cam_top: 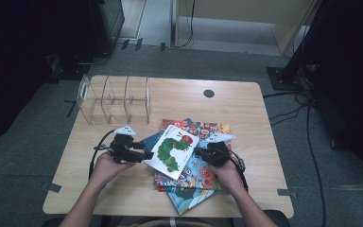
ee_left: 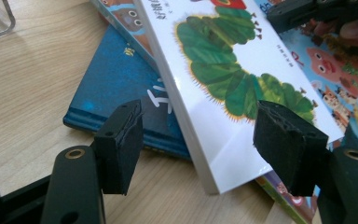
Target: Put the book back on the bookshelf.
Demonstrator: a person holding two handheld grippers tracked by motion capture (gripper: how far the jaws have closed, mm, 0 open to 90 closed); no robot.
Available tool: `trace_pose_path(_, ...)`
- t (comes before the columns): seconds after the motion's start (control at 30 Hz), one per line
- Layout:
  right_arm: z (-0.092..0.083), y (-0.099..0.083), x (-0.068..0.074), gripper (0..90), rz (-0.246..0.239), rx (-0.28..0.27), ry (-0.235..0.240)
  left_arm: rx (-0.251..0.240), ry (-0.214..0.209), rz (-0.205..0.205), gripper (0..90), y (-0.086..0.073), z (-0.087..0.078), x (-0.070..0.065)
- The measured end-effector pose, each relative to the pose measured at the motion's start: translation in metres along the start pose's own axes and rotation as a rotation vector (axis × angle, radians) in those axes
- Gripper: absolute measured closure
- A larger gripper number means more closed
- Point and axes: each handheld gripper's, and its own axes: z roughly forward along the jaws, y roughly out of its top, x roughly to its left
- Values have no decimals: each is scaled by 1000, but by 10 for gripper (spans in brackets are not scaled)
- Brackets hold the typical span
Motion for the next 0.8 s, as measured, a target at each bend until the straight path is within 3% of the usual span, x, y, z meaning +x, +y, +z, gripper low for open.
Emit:
trace_pose_path(0.53, 13, 7, 6, 900, -18, -12, 22, 94, 7, -21, 351, 0, 11, -1)
trace_pose_path(0.8, 20, 11, 10, 900, -27, -13, 40, 119, -6, -61, 353, -4, 11, 3)
